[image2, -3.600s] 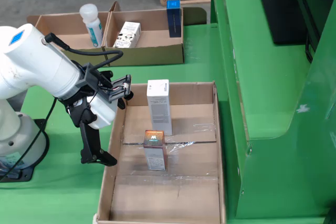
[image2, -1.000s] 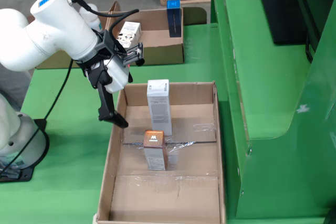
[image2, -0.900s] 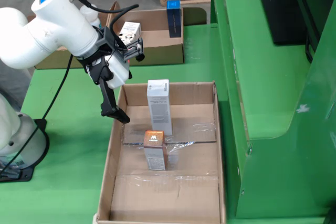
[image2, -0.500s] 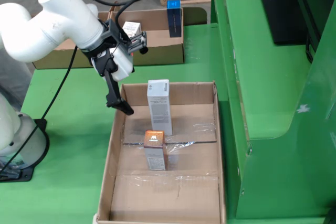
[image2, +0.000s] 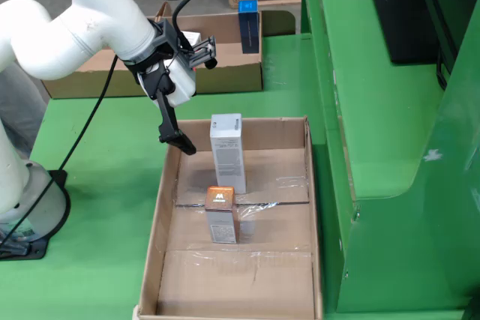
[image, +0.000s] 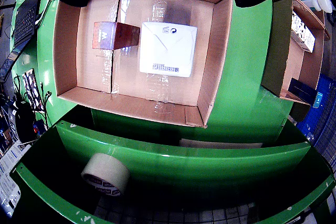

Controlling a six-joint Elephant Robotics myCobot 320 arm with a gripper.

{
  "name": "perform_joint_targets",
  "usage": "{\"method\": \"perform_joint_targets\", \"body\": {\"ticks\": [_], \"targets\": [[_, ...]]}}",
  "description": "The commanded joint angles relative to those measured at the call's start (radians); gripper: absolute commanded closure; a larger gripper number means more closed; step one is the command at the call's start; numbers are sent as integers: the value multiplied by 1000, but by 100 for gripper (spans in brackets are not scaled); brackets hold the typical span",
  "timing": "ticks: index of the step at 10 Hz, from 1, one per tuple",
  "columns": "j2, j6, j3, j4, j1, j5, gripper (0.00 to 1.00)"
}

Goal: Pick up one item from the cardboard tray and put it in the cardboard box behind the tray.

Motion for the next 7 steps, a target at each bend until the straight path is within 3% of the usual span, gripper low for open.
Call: {"method": "perform_joint_targets", "body": {"ticks": [1,7], "targets": [[-32,14,104,-19,17,-9,0],[-61,26,157,-43,21,-11,0]]}}
